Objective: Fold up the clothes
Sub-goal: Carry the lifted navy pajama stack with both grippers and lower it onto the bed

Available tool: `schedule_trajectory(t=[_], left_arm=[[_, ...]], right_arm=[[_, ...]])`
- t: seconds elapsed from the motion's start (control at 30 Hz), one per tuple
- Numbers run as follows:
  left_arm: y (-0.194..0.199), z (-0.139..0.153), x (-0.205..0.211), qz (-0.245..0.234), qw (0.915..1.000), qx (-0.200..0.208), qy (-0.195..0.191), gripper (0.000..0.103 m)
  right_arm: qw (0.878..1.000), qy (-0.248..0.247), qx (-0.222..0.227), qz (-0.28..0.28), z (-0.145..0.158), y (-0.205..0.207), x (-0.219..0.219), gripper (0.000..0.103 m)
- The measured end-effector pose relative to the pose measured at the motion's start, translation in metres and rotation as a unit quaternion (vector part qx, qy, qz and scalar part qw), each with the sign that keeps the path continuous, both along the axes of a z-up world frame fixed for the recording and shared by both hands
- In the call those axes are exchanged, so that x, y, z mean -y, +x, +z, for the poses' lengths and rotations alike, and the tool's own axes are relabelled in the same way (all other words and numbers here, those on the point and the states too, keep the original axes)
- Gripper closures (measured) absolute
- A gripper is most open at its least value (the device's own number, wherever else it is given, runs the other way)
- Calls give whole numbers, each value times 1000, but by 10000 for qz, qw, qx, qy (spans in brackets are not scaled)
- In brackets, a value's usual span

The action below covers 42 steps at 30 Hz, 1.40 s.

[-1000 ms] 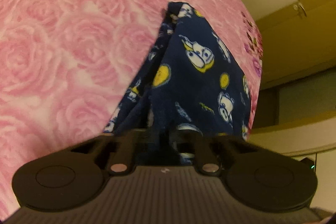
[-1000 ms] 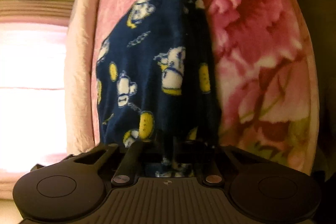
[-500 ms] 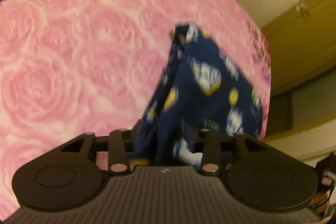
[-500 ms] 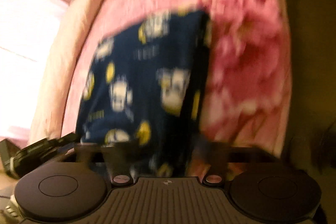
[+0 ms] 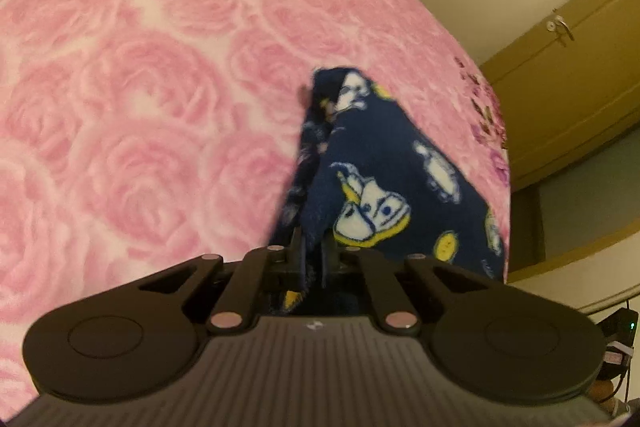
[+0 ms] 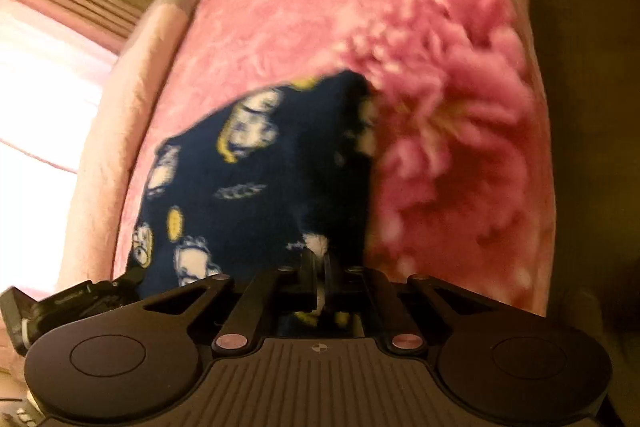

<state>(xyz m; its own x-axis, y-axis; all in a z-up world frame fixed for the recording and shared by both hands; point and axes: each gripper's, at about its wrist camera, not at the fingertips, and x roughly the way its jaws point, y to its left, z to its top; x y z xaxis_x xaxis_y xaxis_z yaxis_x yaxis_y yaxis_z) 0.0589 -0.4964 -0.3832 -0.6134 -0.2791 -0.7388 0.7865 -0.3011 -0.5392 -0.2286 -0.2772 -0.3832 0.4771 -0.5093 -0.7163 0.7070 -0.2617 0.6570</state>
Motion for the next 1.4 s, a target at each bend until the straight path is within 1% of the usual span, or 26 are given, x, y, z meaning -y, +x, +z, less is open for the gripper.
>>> schedule_trajectory(t=[0.03,0.1,0.13,0.17,0.2,0.3,0.37,0.47,0.5,0.53,0.57,0.6,0.63,0.7,0.8,0.9,0.93,0.97,1.0,1.03,1.1,1.2,1.23,1.3,1.37,1.4], left_arm=[[-2,1,0,-27,10000,64,0,93],[-4,8,3,-78,9999,94,-10,78],[-3,12,6,-1,10000,71,-17,72],[-2,15,11,98,9999,-31,-15,65],[-1,17,17,209,9997,-133,4,58],[-5,16,41,583,9972,-422,222,43],[-16,9,58,680,9952,-589,391,41],[-39,-4,83,657,9943,-603,587,42],[-46,-7,87,620,9939,-650,633,46],[-53,-9,90,532,9941,-709,623,52],[-60,-9,91,406,9955,-689,512,82],[-66,-8,91,284,9969,-630,370,97],[-71,-5,88,189,9986,-484,127,97],[-74,-1,81,76,9991,-180,-374,98],[-71,-5,74,134,9966,196,-788,97],[-75,0,69,223,9906,882,-1020,97],[-73,6,66,339,9901,890,-1028,95],[-69,14,62,486,9903,758,-1062,93],[-65,22,59,634,9900,625,-1095,91],[-63,30,55,726,9897,494,-1134,91],[-70,45,46,570,9902,267,-1243,91],[-102,54,27,-261,9882,297,-1480,96],[-113,50,23,-505,9863,388,-1523,96],[-130,31,15,-798,9830,701,-1496,96],[-135,7,13,-739,9814,929,-1507,94],[-136,3,14,-690,9813,938,-1532,94]], right_arm=[[10000,17,-13,3,0,-2,0,101],[10000,51,-39,8,1,-5,0,99],[10000,54,-78,3,3,-7,2,71],[9998,-11,-180,-56,7,-9,8,50],[9993,-148,-258,-208,11,-14,13,20],[9976,-333,-107,-592,14,-29,33,19],[9963,-333,140,-778,10,-37,48,20],[9936,-267,586,-928,-1,-43,67,22],[9925,-251,733,-944,-5,-43,72,41],[9919,-196,813,-958,-9,-42,77,69],[9926,-67,759,-947,-13,-40,81,77],[9938,-25,650,-907,-15,-40,82,85],[9945,-153,538,-883,-14,-40,81,93],[9955,-425,206,-823,-9,-40,75,99],[9935,-662,-344,-862,-6,-38,67,99],[9940,-662,-637,-601,-5,-29,72,98],[9942,-574,-735,-534,-3,-28,75,91],[9935,-491,-893,-508,2,-27,78,79],[9907,-499,-1141,-545,10,-25,77,54],[9861,-604,-1415,-628,18,-23,76,39],[9753,-1004,-1847,-676,36,-17,71,39],[9720,-1499,-1807,-37,50,6,73,40],[9686,-1581,-1899,280,50,18,76,51],[9588,-1581,-2176,917,40,43,79,63],[9510,-1249,-2432,1442,15,64,84,63],[9469,-1217,-2548,1536,5,69,84,63]])
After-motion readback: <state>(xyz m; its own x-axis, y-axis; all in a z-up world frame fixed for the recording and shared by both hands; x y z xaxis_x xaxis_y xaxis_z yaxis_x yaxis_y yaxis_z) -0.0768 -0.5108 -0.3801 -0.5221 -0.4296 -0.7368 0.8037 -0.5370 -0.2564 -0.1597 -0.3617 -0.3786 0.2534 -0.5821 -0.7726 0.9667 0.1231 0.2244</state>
